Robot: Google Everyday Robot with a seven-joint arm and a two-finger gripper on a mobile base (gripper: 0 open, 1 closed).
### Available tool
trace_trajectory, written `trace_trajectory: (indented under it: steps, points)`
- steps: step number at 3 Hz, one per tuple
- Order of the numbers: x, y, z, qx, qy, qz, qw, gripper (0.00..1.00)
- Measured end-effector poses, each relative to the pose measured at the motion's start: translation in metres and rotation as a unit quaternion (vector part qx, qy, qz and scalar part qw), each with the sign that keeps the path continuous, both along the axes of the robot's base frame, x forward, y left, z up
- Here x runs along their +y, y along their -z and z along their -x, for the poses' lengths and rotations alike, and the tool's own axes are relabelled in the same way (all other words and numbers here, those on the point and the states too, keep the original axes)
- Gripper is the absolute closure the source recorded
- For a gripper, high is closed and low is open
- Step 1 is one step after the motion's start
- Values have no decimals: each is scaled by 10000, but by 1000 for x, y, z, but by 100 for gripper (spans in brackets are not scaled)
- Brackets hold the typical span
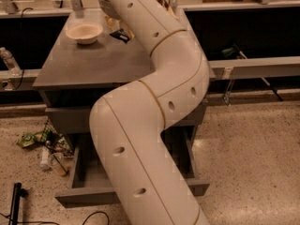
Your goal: Place rxbar blueberry into middle drawer
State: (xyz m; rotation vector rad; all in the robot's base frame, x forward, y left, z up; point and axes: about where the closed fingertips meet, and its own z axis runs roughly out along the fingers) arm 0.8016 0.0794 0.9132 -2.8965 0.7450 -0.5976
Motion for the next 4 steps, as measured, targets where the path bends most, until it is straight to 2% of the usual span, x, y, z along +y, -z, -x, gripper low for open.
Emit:
trace_trajectory:
  steps: [1,2,3,4]
  points:
    - [-1,-15,30,451,448,-1260,9900,100]
    - [-6,-50,55,504,943,-2517,9619,100]
    - [-21,-104,88,319,1402,-3578,9227,100]
    - [-38,-146,134,262,1971,-4537,8687,100]
